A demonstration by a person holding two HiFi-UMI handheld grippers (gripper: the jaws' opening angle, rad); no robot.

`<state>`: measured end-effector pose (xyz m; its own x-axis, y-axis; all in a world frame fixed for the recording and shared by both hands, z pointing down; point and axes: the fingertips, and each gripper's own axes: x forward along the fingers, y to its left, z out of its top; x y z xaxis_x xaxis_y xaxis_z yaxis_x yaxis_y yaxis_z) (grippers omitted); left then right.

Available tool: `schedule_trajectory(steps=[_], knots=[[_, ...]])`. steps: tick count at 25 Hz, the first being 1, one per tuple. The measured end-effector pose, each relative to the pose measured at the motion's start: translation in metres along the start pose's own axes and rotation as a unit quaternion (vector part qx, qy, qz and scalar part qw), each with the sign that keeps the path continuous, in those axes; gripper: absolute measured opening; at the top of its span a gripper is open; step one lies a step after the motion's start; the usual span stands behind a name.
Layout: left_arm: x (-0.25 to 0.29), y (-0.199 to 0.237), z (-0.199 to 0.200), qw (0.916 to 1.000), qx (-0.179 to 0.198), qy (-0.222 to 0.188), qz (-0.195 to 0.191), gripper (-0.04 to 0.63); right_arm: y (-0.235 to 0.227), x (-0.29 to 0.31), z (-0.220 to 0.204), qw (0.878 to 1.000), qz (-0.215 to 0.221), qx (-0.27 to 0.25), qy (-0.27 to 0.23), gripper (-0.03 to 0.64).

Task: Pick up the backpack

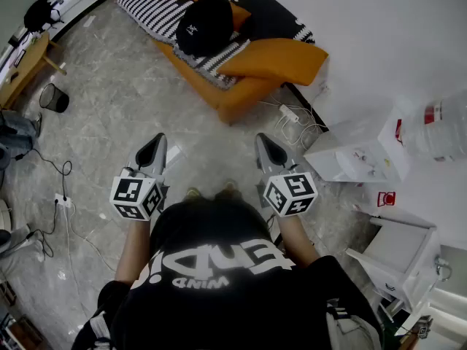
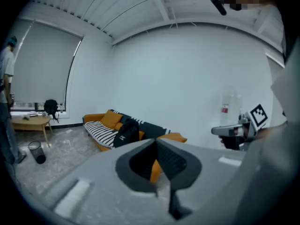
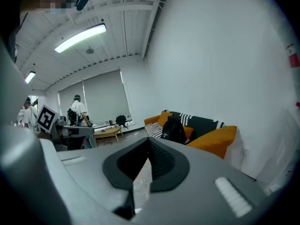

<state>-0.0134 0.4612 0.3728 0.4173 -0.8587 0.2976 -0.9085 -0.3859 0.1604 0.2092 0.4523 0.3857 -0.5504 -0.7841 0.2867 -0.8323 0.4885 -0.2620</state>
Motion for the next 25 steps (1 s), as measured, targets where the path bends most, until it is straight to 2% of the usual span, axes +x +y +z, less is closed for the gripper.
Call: schedule_trajectory(steps=[12,19,25], knots=[[-0.011,0.05,-0.009,0.9999,0.008,0.005,-0.014,0.0,0.039,0.023,-0.009,1.0,-0.018,0.0,0.008,0.0],[-0.015,0.075,-0.012,0.9995,0.005,0.004,-0.031,0.0,0.054,0.029,-0.023,0.999,-0.039,0.004,0.014,0.0],[-0.004,0.102,-0.012,0.9992,0.003,0.015,-0.036,0.0,0.053,0.052,-0.018,0.999,-0.051,0.01,0.013,0.0]])
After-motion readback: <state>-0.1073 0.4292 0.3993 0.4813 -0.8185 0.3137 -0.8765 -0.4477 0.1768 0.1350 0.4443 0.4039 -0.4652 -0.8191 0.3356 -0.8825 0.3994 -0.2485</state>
